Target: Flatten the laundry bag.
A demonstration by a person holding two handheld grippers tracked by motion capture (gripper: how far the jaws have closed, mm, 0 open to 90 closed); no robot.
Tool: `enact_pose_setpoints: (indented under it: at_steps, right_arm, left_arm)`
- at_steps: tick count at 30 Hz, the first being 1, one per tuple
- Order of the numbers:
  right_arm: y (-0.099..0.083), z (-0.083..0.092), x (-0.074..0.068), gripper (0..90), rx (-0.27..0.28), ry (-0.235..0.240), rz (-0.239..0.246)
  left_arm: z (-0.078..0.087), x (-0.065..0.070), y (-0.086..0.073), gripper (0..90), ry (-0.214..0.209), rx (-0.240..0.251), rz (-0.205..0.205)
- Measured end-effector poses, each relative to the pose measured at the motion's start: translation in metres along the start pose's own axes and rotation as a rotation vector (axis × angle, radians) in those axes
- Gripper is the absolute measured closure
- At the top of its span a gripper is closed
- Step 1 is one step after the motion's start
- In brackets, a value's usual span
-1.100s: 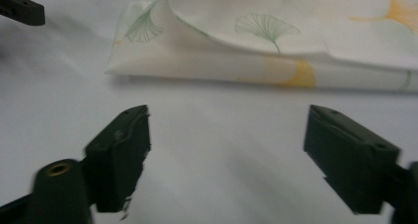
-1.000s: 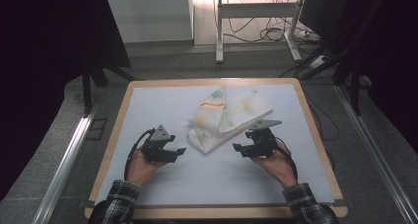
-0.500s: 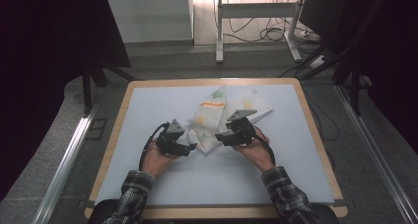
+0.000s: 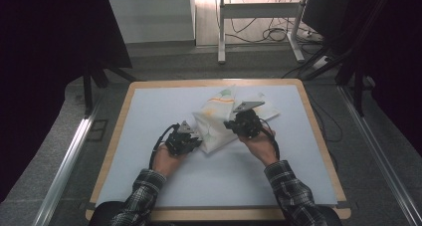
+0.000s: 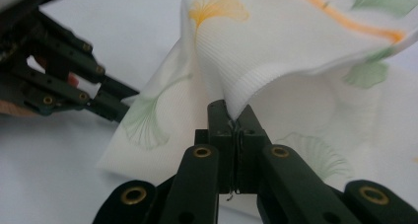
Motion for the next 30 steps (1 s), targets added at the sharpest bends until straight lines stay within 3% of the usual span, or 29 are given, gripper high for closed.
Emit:
enact_pose_setpoints:
  at_steps: [2, 5, 10, 14, 16, 17, 19, 21, 23, 24, 26, 28, 30]
  right_arm:
    - [0.013, 0.021, 0.000, 87.6, 0.034, -0.021, 0.011]
    - [0.029, 0.051, 0.004, 87.6, 0.067, -0.056, 0.014]
    - [0.046, 0.090, 0.019, 87.7, 0.098, -0.127, -0.023]
    - [0.052, 0.107, 0.034, 87.7, 0.108, -0.165, -0.076]
    - [0.053, 0.106, 0.044, 87.6, 0.094, -0.187, -0.097]
    - [0.051, 0.100, 0.052, 87.6, 0.077, -0.196, -0.114]
    - [0.046, 0.087, 0.062, 87.5, 0.057, -0.204, -0.135]
    - [0.037, 0.068, 0.074, 87.4, 0.033, -0.204, -0.171]
    - [0.021, 0.044, 0.086, 86.0, 0.004, -0.194, -0.222]
    - [0.016, 0.036, 0.089, 82.0, -0.004, -0.193, -0.237]
    - [0.000, 0.016, 0.096, 69.6, -0.040, -0.208, -0.270]
    - [-0.008, 0.010, 0.099, 62.6, -0.046, -0.209, -0.270]
    - [-0.010, 0.016, 0.100, 54.5, -0.015, -0.192, -0.275]
  left_arm:
    - [0.019, -0.001, 0.007, 84.1, 0.024, 0.042, -0.018]
    - [0.048, -0.010, 0.013, 85.0, 0.046, 0.094, -0.010]
    - [0.094, -0.039, 0.011, 85.4, 0.111, 0.151, 0.062]
    - [0.115, -0.067, 0.005, 85.3, 0.182, 0.197, 0.169]
    - [0.115, -0.071, 0.004, 84.9, 0.200, 0.192, 0.182]
    - [0.102, -0.083, -0.002, 84.5, 0.237, 0.159, 0.226]
    - [0.081, -0.091, -0.012, 83.6, 0.247, 0.105, 0.261]
    - [0.062, -0.095, -0.021, 80.8, 0.248, 0.039, 0.269]
    - [0.048, -0.098, -0.029, 68.3, 0.268, -0.013, 0.259]
    - [0.047, -0.100, -0.032, 62.4, 0.264, -0.025, 0.266]
    - [0.055, -0.102, -0.032, 48.1, 0.265, 0.003, 0.276]
    - [0.071, -0.101, -0.030, 34.5, 0.271, 0.044, 0.279]
    - [0.087, -0.097, -0.029, 26.2, 0.266, 0.070, 0.240]
Point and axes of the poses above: each handheld gripper's, and its own axes: z roughly backward along the jaws, y roughly out of its top, x roughly to its right, the point moved 1 cm from there along -z, roughly forward along the jaws, and after that the axes turned 12 degrees about y, right-handed, at the moved point
